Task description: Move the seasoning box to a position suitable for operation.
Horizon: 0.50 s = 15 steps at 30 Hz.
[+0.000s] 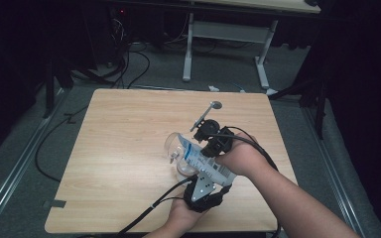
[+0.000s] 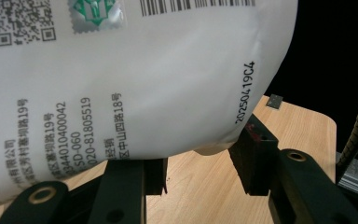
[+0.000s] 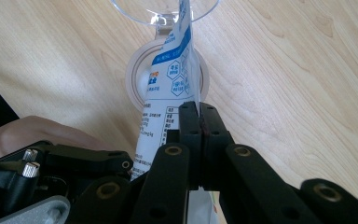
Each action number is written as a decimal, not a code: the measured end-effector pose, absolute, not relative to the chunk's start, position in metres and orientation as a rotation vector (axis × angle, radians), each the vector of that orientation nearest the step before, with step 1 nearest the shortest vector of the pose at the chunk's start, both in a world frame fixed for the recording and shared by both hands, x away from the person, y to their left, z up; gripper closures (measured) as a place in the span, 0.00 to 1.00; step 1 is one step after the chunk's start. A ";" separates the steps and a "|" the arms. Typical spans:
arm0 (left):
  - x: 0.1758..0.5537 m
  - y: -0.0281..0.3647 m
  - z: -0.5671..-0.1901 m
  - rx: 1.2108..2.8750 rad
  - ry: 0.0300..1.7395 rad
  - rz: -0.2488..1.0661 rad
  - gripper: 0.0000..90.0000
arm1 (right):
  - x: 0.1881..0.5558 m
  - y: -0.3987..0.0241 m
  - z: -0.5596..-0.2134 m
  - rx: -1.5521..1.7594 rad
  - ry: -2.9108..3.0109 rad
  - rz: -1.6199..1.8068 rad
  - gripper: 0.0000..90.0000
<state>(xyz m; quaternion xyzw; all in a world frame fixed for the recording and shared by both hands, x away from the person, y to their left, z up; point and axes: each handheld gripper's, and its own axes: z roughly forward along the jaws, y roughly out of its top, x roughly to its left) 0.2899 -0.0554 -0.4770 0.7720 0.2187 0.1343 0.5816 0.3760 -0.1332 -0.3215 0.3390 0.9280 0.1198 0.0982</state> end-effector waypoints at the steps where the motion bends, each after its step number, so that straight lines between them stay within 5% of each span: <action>1: 0.290 -0.055 -0.477 1.804 0.511 0.314 0.67 | 0.376 -0.133 -0.322 1.005 2.745 0.358 1.00; 15: 0.290 -0.055 -0.475 1.794 0.510 0.316 0.67 | 0.376 -0.133 -0.320 0.996 2.746 0.362 1.00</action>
